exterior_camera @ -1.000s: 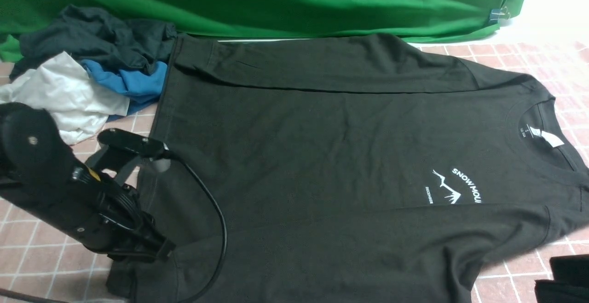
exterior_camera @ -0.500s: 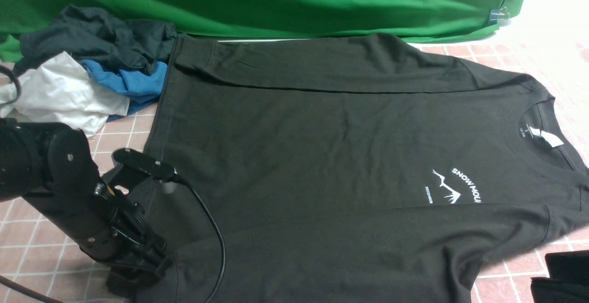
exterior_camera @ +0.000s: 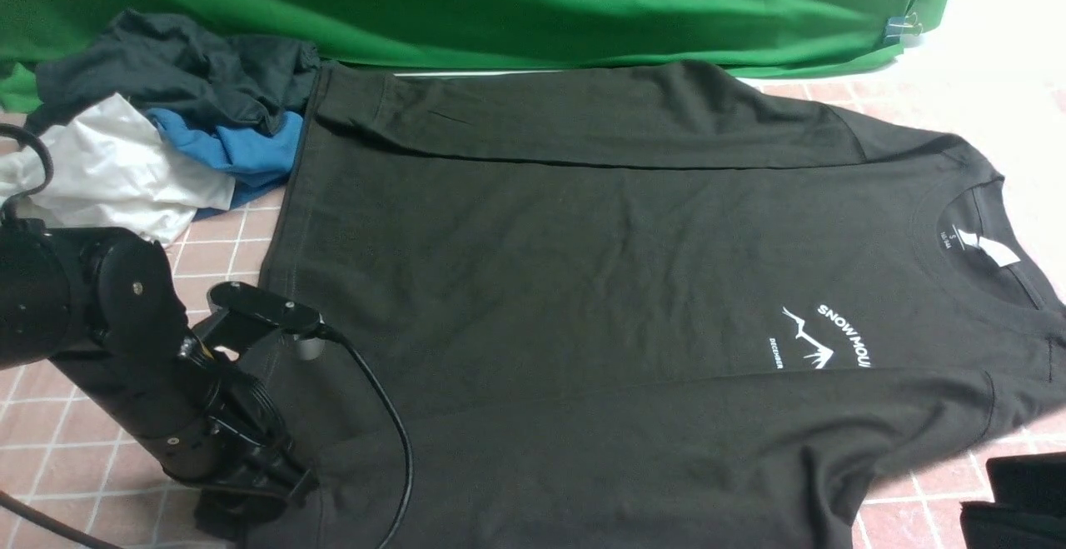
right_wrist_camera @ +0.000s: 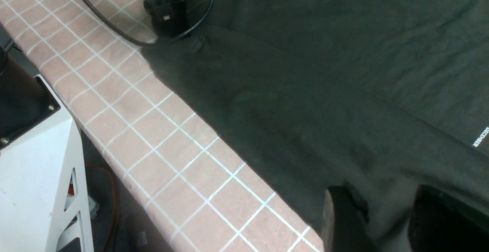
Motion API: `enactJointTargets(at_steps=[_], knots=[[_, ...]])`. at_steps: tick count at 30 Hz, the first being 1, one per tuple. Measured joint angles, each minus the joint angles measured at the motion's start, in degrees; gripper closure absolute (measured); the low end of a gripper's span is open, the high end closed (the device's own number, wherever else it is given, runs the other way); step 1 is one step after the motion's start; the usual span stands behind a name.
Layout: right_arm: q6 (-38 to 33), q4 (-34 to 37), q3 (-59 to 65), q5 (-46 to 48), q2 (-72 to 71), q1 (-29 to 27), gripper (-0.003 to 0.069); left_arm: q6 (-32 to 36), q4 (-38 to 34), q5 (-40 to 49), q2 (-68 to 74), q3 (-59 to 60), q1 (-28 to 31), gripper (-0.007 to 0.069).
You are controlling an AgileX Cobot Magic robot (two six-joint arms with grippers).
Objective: Fold a long-sleeved shirt over a pink coffee tablecloth.
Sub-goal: 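Grasp the left edge of the dark T-shirt lying flat on the table, then fold the left side of the black T-shirt inward over its body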
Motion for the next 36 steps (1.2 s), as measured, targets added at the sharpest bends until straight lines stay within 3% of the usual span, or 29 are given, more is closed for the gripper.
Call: enactJointTargets(at_steps=[10, 19, 23, 36], knots=[[0.02, 0.0, 0.0, 0.0, 0.0, 0.0, 0.0419, -0.38, 0.19, 3.07, 0.42, -1.8, 0.0, 0.0581], [2.57, -1.11, 0.0, 0.0, 0.0, 0.0, 0.0419, -1.54, 0.17, 5.83, -6.46, -5.27, 0.0, 0.0589], [7.61, -5.76, 0.0, -0.06, 0.0, 0.0, 0.0419, -1.71, 0.17, 8.17, -10.11, -9.4, 0.0, 0.0589], [10.84, -8.87, 0.0, -0.06, 0.0, 0.0, 0.0419, -3.05, 4.22, 8.91, -2.27, -21.1, 0.0, 0.0589]])
